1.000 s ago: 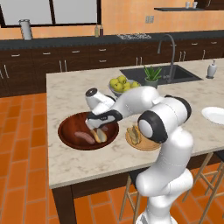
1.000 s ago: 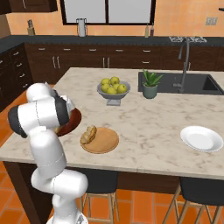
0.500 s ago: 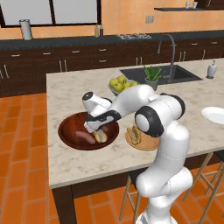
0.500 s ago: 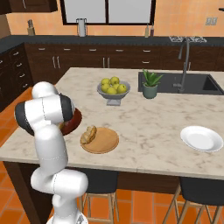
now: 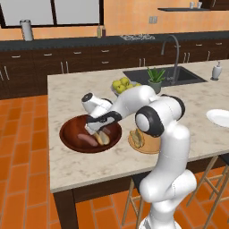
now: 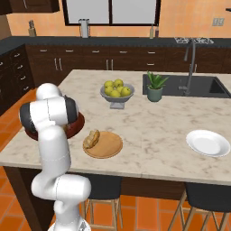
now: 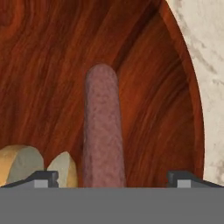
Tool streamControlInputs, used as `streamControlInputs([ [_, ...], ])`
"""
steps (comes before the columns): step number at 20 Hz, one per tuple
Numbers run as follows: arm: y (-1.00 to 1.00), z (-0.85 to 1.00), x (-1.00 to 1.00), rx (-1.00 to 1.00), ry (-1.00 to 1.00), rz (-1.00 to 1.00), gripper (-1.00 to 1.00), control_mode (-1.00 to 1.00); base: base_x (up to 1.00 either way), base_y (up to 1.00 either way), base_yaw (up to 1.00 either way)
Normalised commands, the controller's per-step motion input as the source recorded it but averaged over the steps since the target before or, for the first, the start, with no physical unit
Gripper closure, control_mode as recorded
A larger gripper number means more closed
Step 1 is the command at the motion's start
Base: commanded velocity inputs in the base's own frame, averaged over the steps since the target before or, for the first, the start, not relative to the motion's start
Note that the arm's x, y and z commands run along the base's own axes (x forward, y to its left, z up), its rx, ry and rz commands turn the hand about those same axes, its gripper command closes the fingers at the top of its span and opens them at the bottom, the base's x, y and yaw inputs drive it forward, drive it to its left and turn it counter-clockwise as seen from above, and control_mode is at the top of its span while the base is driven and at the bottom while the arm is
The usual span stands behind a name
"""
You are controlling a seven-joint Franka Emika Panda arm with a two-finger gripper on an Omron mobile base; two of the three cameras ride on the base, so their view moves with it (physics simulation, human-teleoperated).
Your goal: Place one bun and one sausage from the bowl on each plate.
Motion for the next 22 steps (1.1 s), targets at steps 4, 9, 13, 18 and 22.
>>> streamControlInputs([
  [4, -0.41, -0.02, 0.08, 0.0, -0.1, 0.0, -1.0, -1.0, 0.0, 0.0, 0.0],
  [9, -0.23, -0.18, 0.0, 0.0, -0.11, 0.0, -1.0, -1.0, 0.0, 0.0, 0.0],
  [13, -0.2, -0.42, 0.0, 0.0, -0.2, 0.0, -1.0, -1.0, 0.0, 0.0, 0.0],
  [18, -0.04, -0.36, 0.0, 0.0, -0.1, -0.02, 1.0, -1.0, 0.0, 0.0, 0.0],
  [22, -0.16, -0.19, 0.01, 0.0, 0.01, 0.0, 1.0, -1.0, 0.0, 0.0, 0.0],
])
